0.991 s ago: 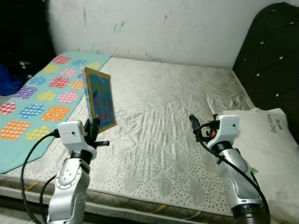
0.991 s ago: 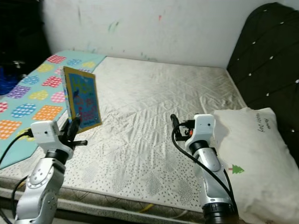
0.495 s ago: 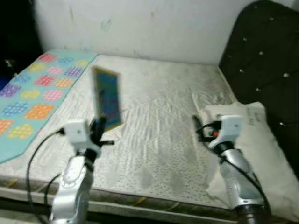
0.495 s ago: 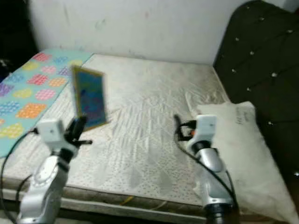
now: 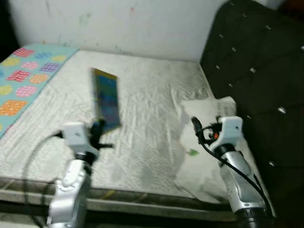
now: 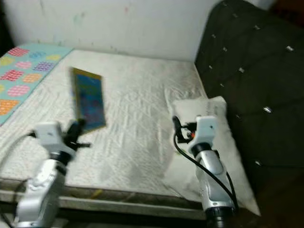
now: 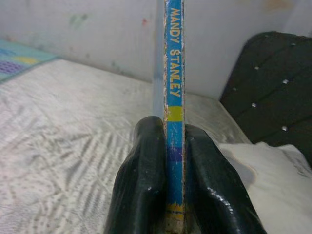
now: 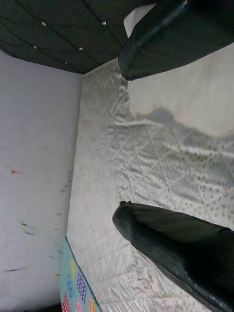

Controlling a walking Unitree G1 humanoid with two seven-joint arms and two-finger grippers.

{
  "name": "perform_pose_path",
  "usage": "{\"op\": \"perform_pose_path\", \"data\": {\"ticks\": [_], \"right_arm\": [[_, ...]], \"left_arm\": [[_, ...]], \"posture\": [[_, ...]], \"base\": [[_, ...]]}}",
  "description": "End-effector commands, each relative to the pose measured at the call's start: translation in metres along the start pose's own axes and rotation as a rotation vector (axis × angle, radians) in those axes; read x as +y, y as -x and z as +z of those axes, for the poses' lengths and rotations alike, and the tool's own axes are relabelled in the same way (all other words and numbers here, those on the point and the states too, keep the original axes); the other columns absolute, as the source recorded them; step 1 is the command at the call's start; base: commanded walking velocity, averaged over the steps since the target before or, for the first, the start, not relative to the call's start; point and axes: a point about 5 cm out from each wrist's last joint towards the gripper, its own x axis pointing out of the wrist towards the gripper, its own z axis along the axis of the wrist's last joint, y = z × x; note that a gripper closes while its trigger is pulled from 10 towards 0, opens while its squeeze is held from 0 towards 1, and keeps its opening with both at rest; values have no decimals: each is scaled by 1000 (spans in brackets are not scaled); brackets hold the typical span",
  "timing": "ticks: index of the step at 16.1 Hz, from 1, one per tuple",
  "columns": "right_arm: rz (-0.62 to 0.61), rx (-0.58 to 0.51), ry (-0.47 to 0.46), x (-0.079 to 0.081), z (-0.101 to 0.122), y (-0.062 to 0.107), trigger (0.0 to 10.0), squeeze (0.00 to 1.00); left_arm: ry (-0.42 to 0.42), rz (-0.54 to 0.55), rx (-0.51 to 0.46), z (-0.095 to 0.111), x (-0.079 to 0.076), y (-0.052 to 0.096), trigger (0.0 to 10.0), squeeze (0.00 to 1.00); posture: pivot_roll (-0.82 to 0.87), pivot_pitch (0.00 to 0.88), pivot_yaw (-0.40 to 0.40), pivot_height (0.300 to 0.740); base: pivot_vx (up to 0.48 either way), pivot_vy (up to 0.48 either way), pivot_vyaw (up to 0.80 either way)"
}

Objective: Clean up the room

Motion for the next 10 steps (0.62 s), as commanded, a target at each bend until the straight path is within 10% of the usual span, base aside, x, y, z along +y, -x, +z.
{"op": "perform_pose_path", "data": {"ticks": [1,10], "right_arm": [[-13,-11,8,-6,4,0,10000,0],[-14,-6,-11,-5,3,0,10000,0]], "left_arm": [[8,-38,-62,11,-10,-4,10000,0],[10,-42,-60,10,-11,-4,10000,0]], "posture": [[-10,0,-45,740],[-9,0,-44,740]], "base": [[0,0,0],[0,0,-484]]}}
